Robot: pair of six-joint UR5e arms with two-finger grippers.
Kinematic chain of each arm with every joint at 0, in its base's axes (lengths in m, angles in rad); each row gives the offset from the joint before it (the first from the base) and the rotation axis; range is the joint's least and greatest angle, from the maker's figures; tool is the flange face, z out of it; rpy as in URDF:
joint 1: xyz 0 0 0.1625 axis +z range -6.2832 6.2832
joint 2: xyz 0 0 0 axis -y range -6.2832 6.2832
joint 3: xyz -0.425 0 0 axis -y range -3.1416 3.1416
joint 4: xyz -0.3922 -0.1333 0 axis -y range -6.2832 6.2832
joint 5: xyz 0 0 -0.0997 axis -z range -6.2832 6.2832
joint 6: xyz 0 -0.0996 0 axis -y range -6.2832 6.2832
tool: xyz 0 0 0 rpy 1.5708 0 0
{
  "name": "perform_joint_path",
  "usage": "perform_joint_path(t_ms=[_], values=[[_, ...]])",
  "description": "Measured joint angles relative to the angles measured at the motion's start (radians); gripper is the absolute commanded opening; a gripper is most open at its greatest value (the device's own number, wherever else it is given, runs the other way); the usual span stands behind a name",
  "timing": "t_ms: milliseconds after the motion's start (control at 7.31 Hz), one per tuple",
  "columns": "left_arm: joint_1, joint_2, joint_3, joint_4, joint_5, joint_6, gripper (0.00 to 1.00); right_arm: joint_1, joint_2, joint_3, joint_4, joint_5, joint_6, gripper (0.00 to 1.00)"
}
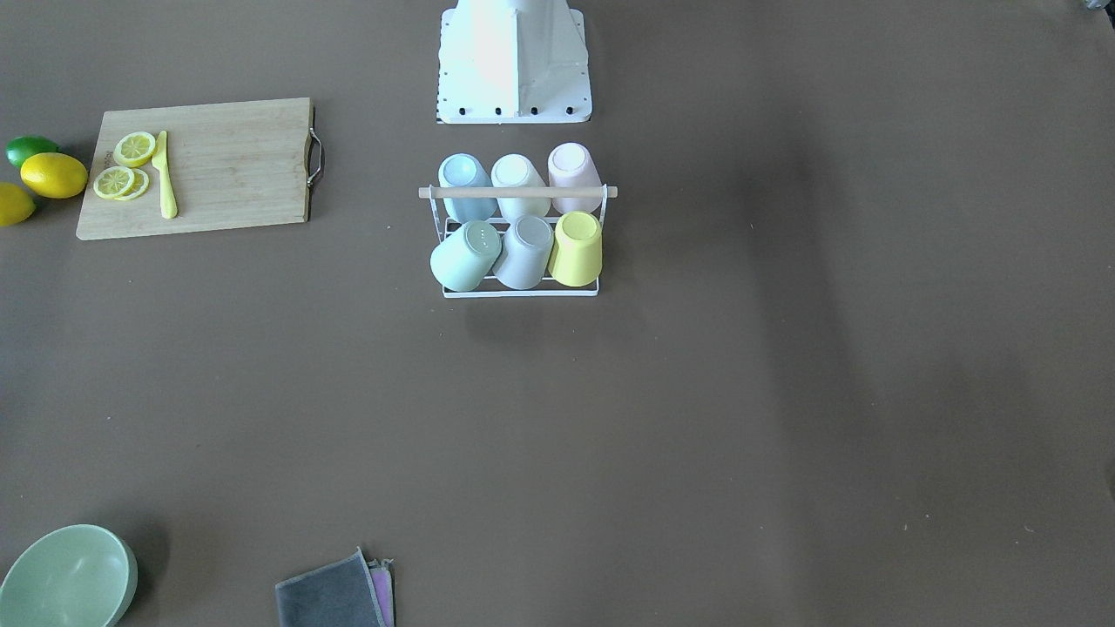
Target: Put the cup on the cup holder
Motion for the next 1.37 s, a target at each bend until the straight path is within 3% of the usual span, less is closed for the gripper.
perform_joint_path(t_ms=[1368], values=[[-0.003, -0.007, 0.038, -0.015, -0.011, -0.012, 0.98, 0.000, -0.003, 0.002, 0.000, 0.001, 0.000, 1.00]])
